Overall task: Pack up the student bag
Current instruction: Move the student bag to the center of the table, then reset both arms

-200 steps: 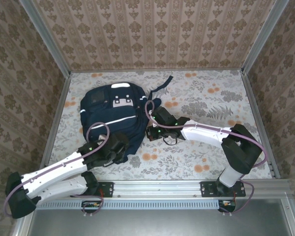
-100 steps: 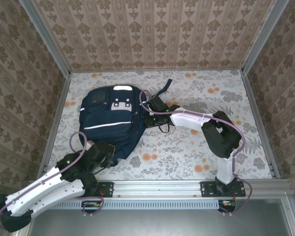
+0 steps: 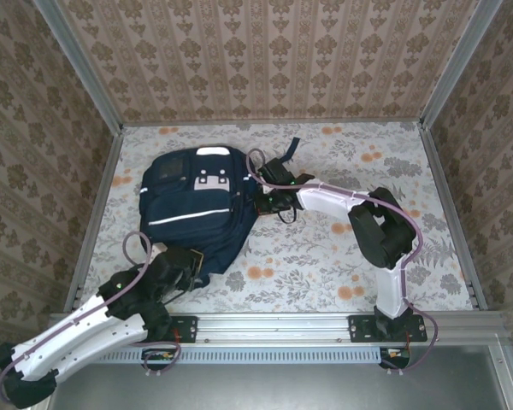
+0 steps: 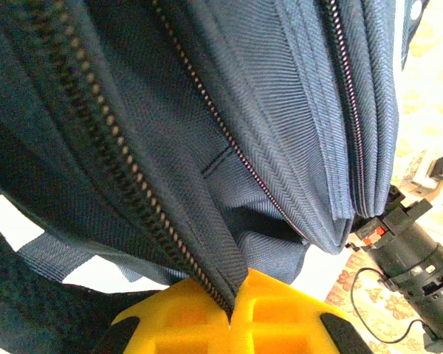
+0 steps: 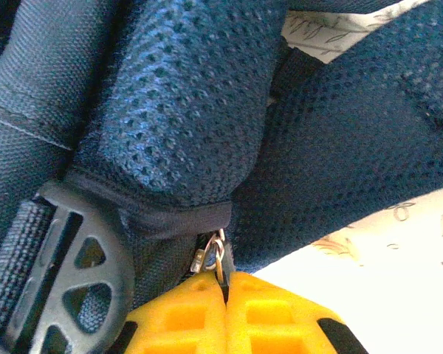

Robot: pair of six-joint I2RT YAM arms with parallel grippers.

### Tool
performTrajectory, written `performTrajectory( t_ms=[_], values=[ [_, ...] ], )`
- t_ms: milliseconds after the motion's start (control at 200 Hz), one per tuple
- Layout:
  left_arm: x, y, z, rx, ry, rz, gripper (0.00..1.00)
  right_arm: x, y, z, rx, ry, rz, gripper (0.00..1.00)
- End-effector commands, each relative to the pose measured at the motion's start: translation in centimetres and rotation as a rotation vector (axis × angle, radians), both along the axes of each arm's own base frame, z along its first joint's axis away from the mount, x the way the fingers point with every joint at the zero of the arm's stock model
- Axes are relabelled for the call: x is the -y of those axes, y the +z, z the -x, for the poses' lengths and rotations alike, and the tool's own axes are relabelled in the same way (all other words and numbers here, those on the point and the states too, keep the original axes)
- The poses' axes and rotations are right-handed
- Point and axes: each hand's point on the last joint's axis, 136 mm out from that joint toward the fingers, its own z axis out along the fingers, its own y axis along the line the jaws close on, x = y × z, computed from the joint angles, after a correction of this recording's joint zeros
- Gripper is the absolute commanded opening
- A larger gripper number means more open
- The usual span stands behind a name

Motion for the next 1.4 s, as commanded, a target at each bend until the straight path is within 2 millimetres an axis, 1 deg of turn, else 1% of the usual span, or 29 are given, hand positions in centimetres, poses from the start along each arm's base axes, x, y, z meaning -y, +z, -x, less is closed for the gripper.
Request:
performTrajectory(
  t_ms=[0,140,240,290,345,390,430,480,500,545,630,695,715,770,785,800,835,850,860,950,1005,1065,1080,1100,1165,1200,1265,1345,1395],
  values=[
    [1.1,0.5,-1.0,0.038,-0.071,-0.053,0.00,9.7,0.0,-5.3,0.097,-0.273,0.197,0.00],
    [3.7,2.2,-2.8,0.054,-0.150,-0.103,0.00,11.1,0.9,-6.3,0.114,-0.289,0.193,0.00],
    [4.8,2.7,-3.4,0.046,-0.185,-0.138,0.01,11.3,1.6,-6.9,0.129,-0.265,0.182,0.00],
    [5.1,2.5,-3.6,0.037,-0.187,-0.137,0.13,11.4,1.9,-7.3,0.138,-0.255,0.187,0.00],
    [5.6,2.1,-3.7,0.024,-0.194,-0.127,0.37,11.4,2.3,-7.5,0.146,-0.238,0.183,0.02],
    [5.8,1.9,-3.7,0.012,-0.202,-0.127,0.52,11.4,2.7,-7.7,0.152,-0.227,0.176,0.09],
    [5.8,1.9,-3.7,0.001,-0.209,-0.140,0.59,11.1,3.2,-7.8,0.159,-0.207,0.164,0.17],
    [5.7,2.2,-3.6,0.001,-0.224,-0.167,0.64,11.0,3.9,-7.7,0.171,-0.194,0.157,0.38],
    [5.6,2.4,-3.7,0.001,-0.227,-0.180,0.66,11.0,4.1,-7.6,0.176,-0.192,0.154,0.43],
    [5.2,2.7,-3.7,0.000,-0.237,-0.212,0.73,10.9,4.8,-7.4,0.188,-0.182,0.140,0.46],
    [4.2,3.7,-4.1,0.002,-0.260,-0.279,0.77,10.6,6.3,-6.6,0.200,-0.168,0.099,0.50],
    [3.0,4.6,-4.6,0.000,-0.273,-0.342,0.84,10.7,7.6,-5.8,0.219,-0.167,0.066,0.57],
    [2.6,4.8,-4.8,0.002,-0.280,-0.362,0.90,10.7,8.1,-5.5,0.228,-0.168,0.057,0.59],
    [1.5,5.7,-5.7,0.019,-0.301,-0.412,0.93,11.0,9.3,-4.6,0.249,-0.170,0.037,0.65],
    [1.0,5.9,-6.0,0.020,-0.304,-0.429,0.99,11.2,9.6,-4.3,0.254,-0.174,0.036,0.67],
    [0.6,6.1,-6.2,0.019,-0.304,-0.444,1.00,11.3,9.9,-4.1,0.261,-0.175,0.033,0.68],
    [-0.7,6.5,-6.7,0.018,-0.304,-0.494,1.00,11.8,10.7,-3.5,0.279,-0.183,0.034,0.84],
    [-1.3,6.8,-6.9,0.019,-0.302,-0.517,1.00,11.9,11.0,-3.3,0.288,-0.185,0.036,0.96],
    [-1.7,6.9,-7.0,0.019,-0.305,-0.533,1.00,12.1,11.2,-3.1,0.292,-0.186,0.037,0.99],
    [-5.1,8.3,-9.0,0.056,-0.306,-0.685,1.00,14.0,13.1,-1.9,0.343,-0.226,0.065,1.00],
    [-8.3,9.2,-10.2,0.053,-0.255,-0.808,1.00,15.6,14.0,-1.2,0.372,-0.267,0.090,1.00],
    [-10.8,10.0,-11.7,0.069,-0.245,-0.968,1.00,17.9,14.7,-0.6,0.411,-0.332,0.133,1.00],
    [-11.5,10.3,-12.1,0.073,-0.231,-1.002,1.00,18.5,15.6,-0.2,0.438,-0.355,0.134,1.00],
    [-12.4,10.4,-12.6,0.070,-0.226,-1.061,1.00,19.4,15.9,0.1,0.456,-0.383,0.153,1.00],
    [-15.2,10.8,-14.0,0.050,-0.166,-1.230,1.00,22.2,16.4,0.9,0.509,-0.469,0.217,1.00],
    [-16.4,10.5,-14.9,0.050,-0.145,-1.303,1.00,23.3,16.7,1.3,0.550,-0.492,0.242,1.00],
    [-17.9,9.0,-16.4,0.076,-0.111,-1.362,1.00,24.9,16.6,1.9,0.633,-0.501,0.303,1.00],
    [-19.6,5.9,-17.8,0.085,-0.069,-1.335,1.00,26.7,16.1,2.6,0.726,-0.514,0.369,1.00],
    [-21.0,3.7,-18.0,0.046,-0.041,-1.321,1.00,27.8,15.5,2.9,0.762,-0.529,0.395,1.00]
  ],
)
